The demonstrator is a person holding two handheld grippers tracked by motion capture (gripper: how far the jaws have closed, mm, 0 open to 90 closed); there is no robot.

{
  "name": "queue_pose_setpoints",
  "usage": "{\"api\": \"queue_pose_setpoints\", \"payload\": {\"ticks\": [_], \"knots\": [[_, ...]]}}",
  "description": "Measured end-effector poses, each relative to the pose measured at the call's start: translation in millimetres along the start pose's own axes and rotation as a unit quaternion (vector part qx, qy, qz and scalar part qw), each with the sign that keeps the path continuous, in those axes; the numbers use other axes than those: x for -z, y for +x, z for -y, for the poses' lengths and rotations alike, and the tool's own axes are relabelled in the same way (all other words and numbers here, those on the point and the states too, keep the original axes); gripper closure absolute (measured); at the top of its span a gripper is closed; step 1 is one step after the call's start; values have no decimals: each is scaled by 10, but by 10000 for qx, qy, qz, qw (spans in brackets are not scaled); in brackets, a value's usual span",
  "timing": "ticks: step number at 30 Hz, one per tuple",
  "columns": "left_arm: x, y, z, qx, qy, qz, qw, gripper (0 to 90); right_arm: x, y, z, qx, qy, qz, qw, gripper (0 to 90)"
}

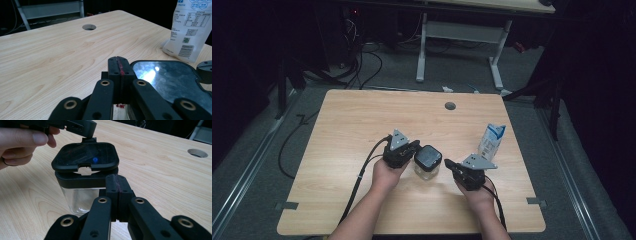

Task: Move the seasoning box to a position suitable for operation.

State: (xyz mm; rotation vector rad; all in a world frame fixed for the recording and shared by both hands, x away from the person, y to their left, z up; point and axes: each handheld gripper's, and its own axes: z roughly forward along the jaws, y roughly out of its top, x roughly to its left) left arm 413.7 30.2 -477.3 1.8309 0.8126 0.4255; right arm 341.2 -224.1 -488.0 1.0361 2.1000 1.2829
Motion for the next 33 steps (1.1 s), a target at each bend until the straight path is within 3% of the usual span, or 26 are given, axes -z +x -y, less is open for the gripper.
{"api": "queue_pose_setpoints", "payload": {"ticks": [11, 33], "knots": [[-3, 11, 11, 36, 4, -12, 10000, 900, -4, 29, -54, 55, -90, -55, 9999, 900], [3, 12, 18, 48, -2, -31, 10000, 900, -86, 264, -159, 298, -191, -394, 9986, 899]]}}
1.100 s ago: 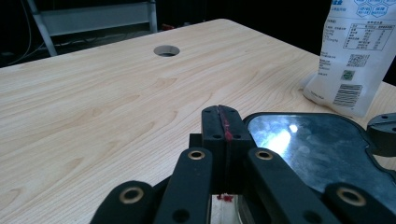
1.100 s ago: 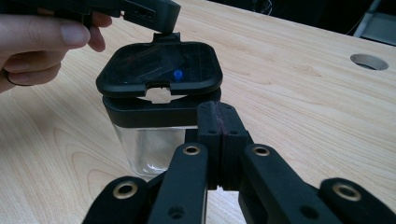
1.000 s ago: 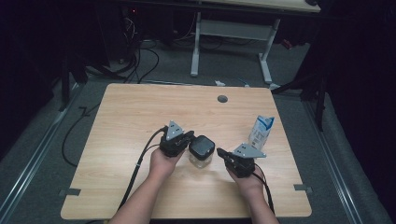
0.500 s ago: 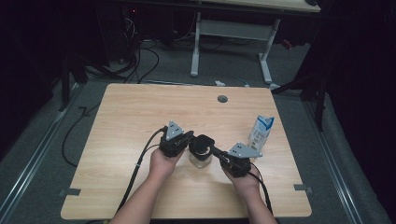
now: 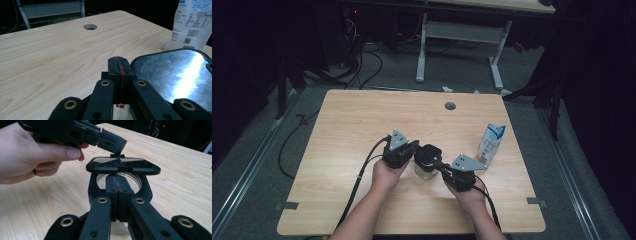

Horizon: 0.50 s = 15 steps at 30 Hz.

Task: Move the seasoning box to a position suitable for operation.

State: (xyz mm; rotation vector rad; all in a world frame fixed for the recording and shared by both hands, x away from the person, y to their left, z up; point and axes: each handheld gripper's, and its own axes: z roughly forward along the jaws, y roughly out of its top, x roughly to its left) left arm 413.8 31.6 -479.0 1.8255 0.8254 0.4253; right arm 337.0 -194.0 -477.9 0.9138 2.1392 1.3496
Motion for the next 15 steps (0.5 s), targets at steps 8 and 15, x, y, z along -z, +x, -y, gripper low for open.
{"api": "queue_pose_setpoints", "payload": {"ticks": [8, 15], "knots": [[126, 55, 68, 101, -3, -134, 9999, 890, 0, 26, -14, 26, 5, -25, 10000, 900], [395, 13, 294, 267, -49, -87, 9996, 892, -4, 29, -11, 27, 14, -30, 10000, 900]]}}
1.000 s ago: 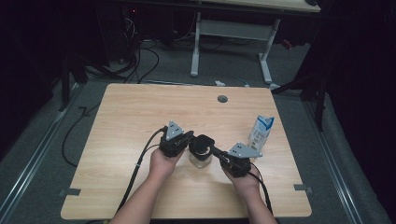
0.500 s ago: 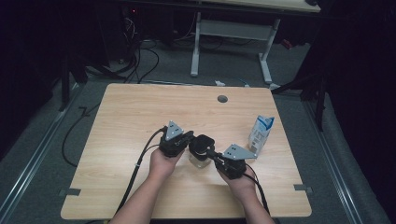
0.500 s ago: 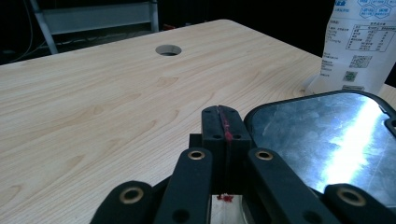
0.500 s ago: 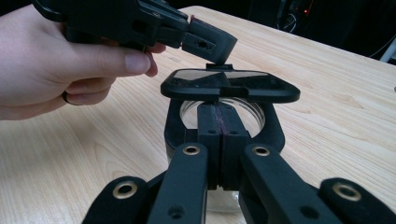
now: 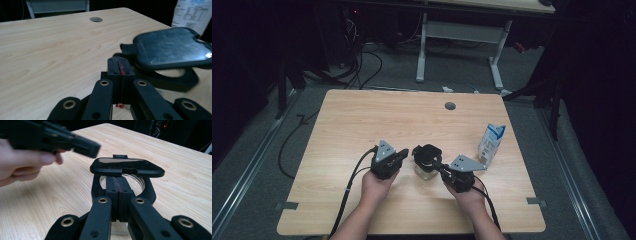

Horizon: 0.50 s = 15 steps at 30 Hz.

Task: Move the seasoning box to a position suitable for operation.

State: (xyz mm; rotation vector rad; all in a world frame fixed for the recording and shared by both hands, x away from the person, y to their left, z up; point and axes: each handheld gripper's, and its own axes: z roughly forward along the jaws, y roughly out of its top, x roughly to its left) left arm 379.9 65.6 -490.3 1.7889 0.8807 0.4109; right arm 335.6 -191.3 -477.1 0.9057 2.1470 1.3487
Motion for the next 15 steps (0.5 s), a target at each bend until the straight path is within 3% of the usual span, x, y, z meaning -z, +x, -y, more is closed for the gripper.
{"api": "queue_pose_setpoints", "payload": {"ticks": [6, 15], "knots": [[98, -175, 71, -60, -61, 175, 9998, 892, 2, 9, -10, -26, -20, 13, 10000, 900], [54, -375, 100, -82, -61, 446, 9990, 892, 17, 9, -46, -31, -102, -6, 9999, 900]]}}
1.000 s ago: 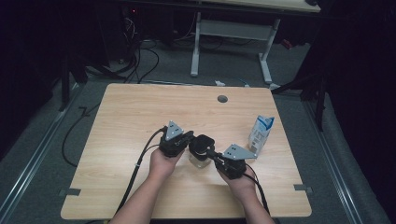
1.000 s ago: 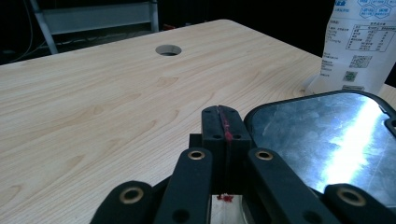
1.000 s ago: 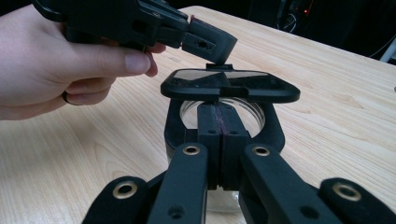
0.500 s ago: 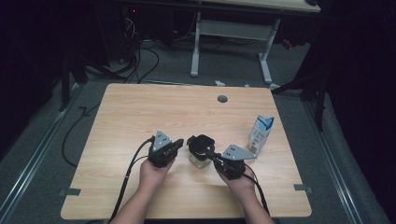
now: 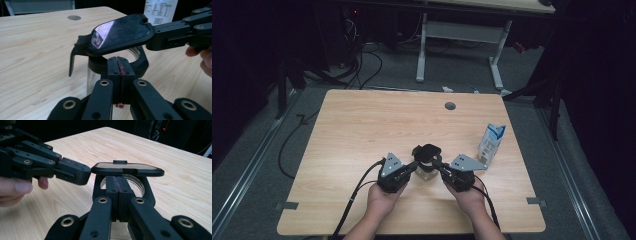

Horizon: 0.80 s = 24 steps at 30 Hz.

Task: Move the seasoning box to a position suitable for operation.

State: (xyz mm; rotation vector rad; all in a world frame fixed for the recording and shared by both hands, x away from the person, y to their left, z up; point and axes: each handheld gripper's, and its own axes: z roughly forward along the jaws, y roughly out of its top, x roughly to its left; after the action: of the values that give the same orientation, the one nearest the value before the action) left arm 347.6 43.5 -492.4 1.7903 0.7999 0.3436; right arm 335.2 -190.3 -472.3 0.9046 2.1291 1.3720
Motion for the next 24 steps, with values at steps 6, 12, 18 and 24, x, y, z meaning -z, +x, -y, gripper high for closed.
{"api": "queue_pose_setpoints", "payload": {"ticks": [6, 12, 18, 24], "knots": [[-29, -55, -23, 15, -63, 84, 9999, 893, 4, 1, -12, 5, -15, 6, 10000, 900], [-61, -94, -52, 12, -88, 112, 9999, 893, 3, 3, -18, 10, -42, -3, 10000, 900], [-94, -114, -70, -4, -113, 111, 9999, 895, 12, 3, -20, 8, -41, -4, 10000, 900], [-93, -109, -89, 6, -146, 93, 9998, 895, -40, -36, 31, -41, 121, 74, 9999, 900]]}}
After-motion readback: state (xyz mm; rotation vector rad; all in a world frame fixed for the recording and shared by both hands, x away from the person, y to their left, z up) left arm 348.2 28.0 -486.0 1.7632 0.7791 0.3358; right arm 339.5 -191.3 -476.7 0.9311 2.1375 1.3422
